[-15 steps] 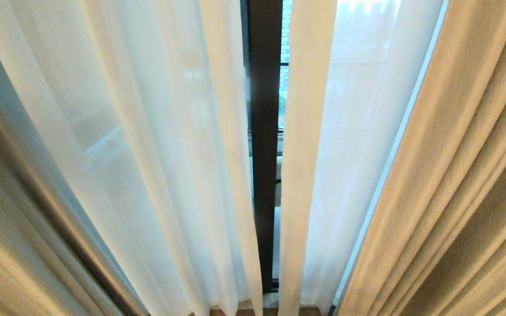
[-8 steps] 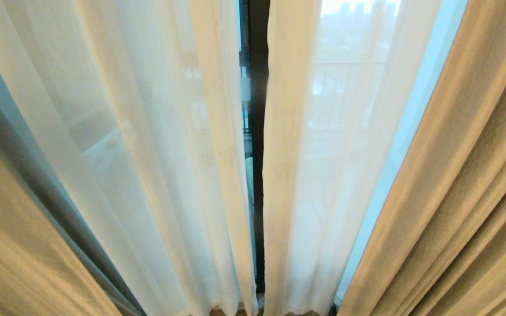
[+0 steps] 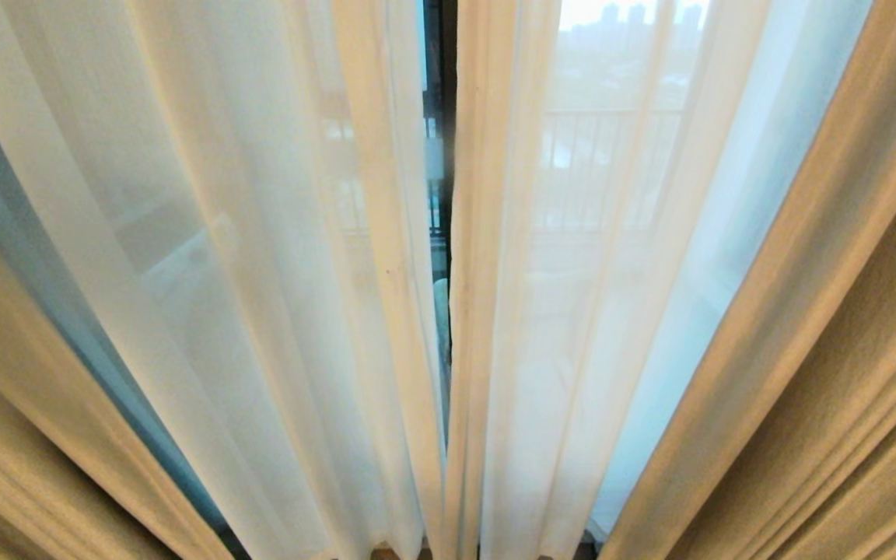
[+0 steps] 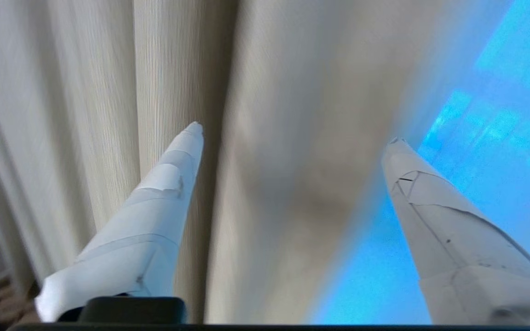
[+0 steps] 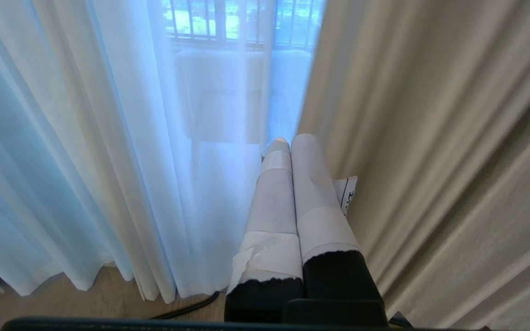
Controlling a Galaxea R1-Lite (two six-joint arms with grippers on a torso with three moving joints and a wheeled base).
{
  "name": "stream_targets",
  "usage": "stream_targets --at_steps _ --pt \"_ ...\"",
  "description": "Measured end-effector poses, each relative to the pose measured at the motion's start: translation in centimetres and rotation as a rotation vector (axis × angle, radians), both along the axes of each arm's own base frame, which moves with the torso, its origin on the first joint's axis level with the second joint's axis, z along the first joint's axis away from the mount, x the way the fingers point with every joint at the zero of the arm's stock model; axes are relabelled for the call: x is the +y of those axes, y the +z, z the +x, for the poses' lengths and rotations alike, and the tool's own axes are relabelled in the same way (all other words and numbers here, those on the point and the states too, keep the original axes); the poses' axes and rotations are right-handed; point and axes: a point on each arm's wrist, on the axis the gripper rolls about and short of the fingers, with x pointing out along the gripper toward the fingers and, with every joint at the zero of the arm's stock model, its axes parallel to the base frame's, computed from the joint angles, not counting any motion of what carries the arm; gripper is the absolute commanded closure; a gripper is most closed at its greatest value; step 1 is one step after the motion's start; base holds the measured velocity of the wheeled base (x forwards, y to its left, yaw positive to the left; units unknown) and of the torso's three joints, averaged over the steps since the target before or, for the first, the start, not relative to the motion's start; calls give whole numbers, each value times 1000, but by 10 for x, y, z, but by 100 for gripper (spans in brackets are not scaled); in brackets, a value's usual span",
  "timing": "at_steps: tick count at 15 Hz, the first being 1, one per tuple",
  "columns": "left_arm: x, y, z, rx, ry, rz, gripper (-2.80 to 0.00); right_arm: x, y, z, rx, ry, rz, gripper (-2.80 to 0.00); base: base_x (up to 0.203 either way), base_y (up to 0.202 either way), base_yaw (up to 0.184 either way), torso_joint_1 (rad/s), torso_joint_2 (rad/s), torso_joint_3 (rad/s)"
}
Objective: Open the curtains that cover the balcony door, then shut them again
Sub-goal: Pull the outer curtains open on both sides
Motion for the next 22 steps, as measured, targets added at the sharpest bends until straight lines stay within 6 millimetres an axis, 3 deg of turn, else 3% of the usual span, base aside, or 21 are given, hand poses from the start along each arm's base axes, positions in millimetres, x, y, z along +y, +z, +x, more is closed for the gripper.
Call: stream_targets --at_steps 6,7,8,13,22 --pt "-49 -32 -41 111 -25 -78 -280 0 0 0 0 0 0 0 0 0 0 0 0 0" --pt "-59 -38 -49 129 -38 -84 -239 0 0 0 0 0 0 0 0 0 0 0 0 0" --pt "-71 -44 -57 148 -55 -86 0 0 0 0 0 0 0 0 0 0 0 0 0 0" --pt "-118 -60 -88 176 -154 -77 0 0 0 0 0 0 0 0 0 0 0 0 0 0" --pt "-183 -69 -121 154 -435 -10 0 0 0 0 0 0 0 0 0 0 0 0 0 0"
